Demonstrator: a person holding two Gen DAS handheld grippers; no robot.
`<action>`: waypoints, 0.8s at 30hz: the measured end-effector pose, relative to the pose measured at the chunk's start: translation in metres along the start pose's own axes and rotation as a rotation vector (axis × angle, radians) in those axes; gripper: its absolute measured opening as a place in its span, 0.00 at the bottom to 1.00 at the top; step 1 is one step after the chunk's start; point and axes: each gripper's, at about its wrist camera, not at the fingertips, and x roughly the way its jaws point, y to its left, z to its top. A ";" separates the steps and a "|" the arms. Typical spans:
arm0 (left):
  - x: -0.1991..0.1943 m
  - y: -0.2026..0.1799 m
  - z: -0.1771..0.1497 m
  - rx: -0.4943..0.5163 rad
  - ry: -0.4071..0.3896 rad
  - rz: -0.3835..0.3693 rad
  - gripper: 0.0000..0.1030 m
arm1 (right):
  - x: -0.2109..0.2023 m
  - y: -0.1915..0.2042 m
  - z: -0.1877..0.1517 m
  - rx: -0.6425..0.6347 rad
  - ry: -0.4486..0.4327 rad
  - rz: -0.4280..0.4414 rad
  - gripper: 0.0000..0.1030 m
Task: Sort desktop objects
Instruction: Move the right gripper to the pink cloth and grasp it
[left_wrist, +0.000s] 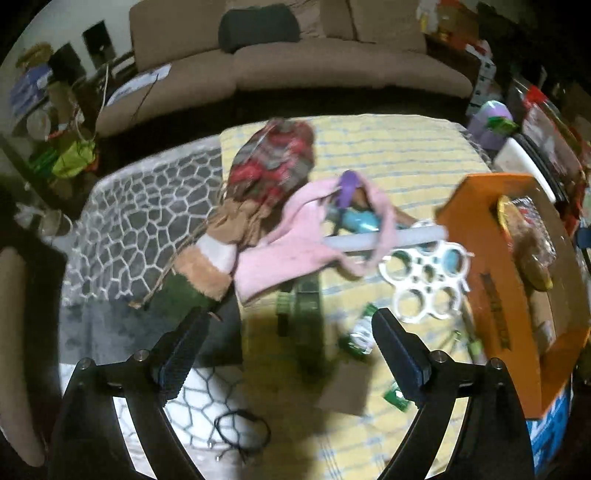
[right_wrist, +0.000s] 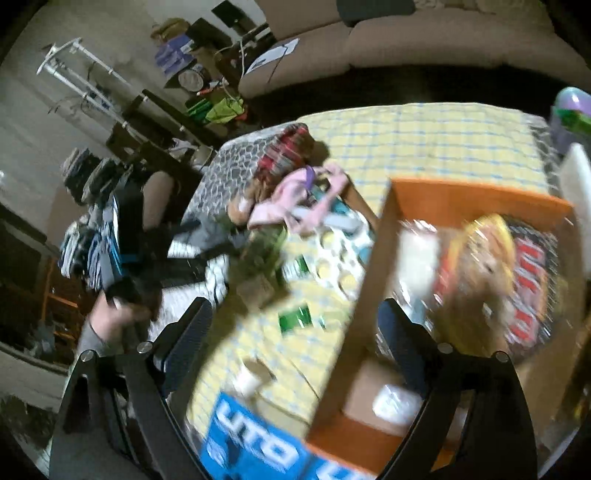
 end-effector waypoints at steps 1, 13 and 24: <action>0.007 0.005 0.000 -0.011 0.003 -0.015 0.89 | 0.014 0.002 0.010 0.007 0.006 -0.008 0.87; 0.045 0.036 -0.001 -0.090 -0.031 -0.148 0.89 | 0.174 -0.008 0.076 0.037 0.079 -0.188 0.54; 0.035 0.025 -0.001 -0.064 -0.087 -0.184 0.89 | 0.156 0.000 0.088 0.046 -0.047 -0.136 0.06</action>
